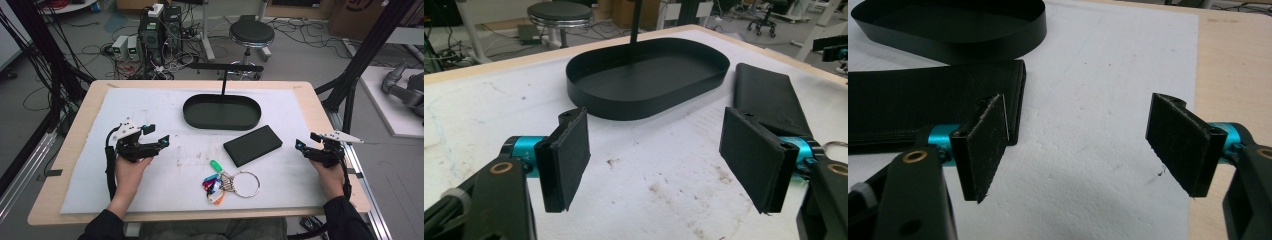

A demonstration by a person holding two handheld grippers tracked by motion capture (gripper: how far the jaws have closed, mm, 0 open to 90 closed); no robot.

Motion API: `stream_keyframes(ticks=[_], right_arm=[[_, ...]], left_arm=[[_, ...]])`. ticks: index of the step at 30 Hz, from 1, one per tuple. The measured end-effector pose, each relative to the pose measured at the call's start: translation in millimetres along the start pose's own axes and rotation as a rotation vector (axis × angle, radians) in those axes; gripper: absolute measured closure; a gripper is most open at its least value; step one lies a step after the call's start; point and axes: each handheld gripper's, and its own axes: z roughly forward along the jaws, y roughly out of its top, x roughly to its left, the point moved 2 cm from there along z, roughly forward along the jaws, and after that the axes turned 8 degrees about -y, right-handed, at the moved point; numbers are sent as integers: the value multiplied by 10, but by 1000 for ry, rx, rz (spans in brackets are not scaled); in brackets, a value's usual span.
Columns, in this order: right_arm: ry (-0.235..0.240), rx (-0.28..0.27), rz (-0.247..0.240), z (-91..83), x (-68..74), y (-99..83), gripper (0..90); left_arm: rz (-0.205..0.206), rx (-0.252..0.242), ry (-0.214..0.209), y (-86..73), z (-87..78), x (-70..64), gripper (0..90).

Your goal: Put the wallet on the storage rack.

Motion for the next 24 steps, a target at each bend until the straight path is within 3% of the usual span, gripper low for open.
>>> stream_keyframes(ticks=[6,15,19,24], right_arm=[[-7,-3,-2,0,3,5,251],[-11,-11,2,-2,-13,15,251],[-10,-9,4,-6,-4,16,251],[-11,-14,-5,-7,2,23,251]], left_arm=[[8,25,-41,47,81,-119,284],[-18,63,-190,103,432,-407,296],[-46,78,-222,91,616,-464,296],[-60,101,-229,81,842,-502,297]])
